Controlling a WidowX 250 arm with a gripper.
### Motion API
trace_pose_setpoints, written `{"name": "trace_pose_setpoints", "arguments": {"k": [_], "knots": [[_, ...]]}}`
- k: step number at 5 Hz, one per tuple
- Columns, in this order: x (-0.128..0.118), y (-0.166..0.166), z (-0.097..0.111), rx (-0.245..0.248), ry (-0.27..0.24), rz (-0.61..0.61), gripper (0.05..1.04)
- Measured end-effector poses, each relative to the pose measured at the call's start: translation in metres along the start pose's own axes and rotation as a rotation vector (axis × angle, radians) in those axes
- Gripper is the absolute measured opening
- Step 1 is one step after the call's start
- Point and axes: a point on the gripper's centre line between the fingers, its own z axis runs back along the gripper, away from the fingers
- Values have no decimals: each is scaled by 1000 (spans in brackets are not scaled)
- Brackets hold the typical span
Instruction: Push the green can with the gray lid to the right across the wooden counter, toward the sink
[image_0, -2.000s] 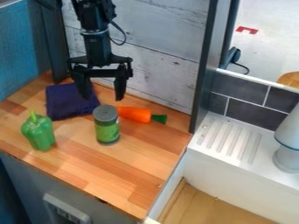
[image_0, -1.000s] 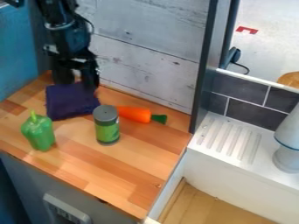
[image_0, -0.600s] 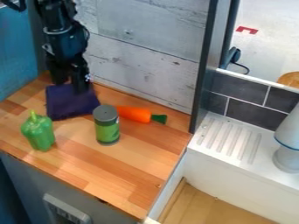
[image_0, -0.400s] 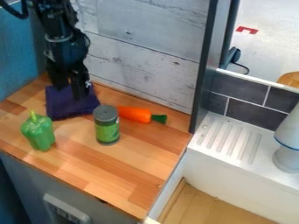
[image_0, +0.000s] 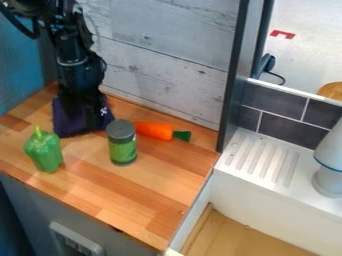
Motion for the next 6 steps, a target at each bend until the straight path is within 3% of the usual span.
{"name": "trace_pose_setpoints", "arguments": {"k": [4,6], "knots": [[20,-47,-10,-63,-48,-69,1001],[33,-79,-19,-86,-43,-114,1001]]}}
